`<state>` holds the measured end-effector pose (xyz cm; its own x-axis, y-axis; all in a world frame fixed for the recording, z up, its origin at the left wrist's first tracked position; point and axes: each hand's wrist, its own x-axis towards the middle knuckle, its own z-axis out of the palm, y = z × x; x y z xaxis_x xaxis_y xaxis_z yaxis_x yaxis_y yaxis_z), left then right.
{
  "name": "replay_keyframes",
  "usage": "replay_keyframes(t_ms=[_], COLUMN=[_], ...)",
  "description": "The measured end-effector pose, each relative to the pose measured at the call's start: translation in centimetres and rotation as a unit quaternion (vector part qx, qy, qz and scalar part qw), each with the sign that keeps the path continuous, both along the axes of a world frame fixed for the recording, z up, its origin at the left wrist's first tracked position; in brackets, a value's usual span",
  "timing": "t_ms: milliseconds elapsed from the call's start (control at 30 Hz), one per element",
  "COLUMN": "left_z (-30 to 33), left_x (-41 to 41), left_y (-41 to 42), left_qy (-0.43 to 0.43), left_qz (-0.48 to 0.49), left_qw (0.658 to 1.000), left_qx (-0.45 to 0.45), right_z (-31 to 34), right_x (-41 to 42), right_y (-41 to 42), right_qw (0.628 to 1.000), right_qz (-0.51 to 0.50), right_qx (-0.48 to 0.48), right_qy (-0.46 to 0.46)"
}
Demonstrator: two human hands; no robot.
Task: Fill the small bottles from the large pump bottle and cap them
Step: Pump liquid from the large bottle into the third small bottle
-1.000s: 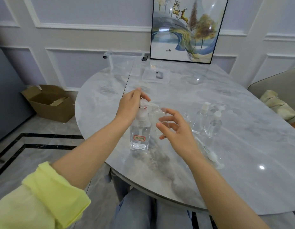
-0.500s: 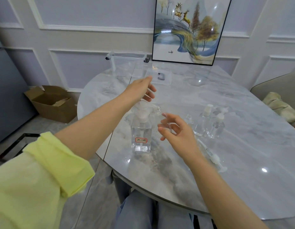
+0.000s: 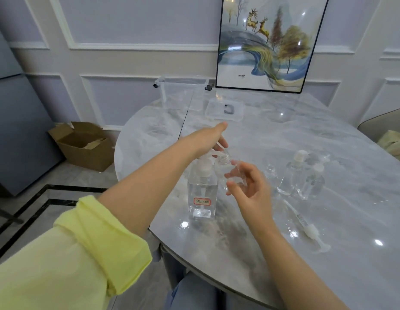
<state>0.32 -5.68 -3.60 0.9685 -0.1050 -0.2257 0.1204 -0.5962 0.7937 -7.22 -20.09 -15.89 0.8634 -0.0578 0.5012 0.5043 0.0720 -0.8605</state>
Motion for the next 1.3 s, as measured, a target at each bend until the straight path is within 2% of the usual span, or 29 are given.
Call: replay_keyframes(t_ms=[100,267,733,1000,1133,1300], left_z=[-0.4,-0.9,-1.4,-1.0,-0.4,-0.5], left_x=[0.7,1.3,1.3,1.4,1.4,1.0], left_y=[0.2,0.5,-0.2,-0.2,-0.5,-0.6], left_qy=[-0.008,-0.021,0.001,0.003,-0.006,0.010], left_qz=[-0.001,0.005,-0.019,-0.019,-0.026,-0.041], left_qw=[1.000,1.000,0.999,0.998,0.994,0.995], left_qx=[-0.012,-0.013,0.038,0.053,0.104,0.090], right_z=[-0.8,-1.1,-1.1,-0.9,-1.0,-1.0], right_x=[0.3,0.1,-0.1,-0.3,-0.3,-0.4], right_y=[0.3,0.0,-1.3,-1.0,-1.0,-1.1], right_qw=[0.999,0.998,0.995,0.997,0.998,0.998], right_qz=[-0.020,-0.028,-0.046,-0.013,-0.010,-0.014], right_qx=[0.007,-0.020,-0.062,-0.032,-0.028,-0.038], right_qy=[-0.040,-0.051,-0.065,-0.066,-0.054,-0.055])
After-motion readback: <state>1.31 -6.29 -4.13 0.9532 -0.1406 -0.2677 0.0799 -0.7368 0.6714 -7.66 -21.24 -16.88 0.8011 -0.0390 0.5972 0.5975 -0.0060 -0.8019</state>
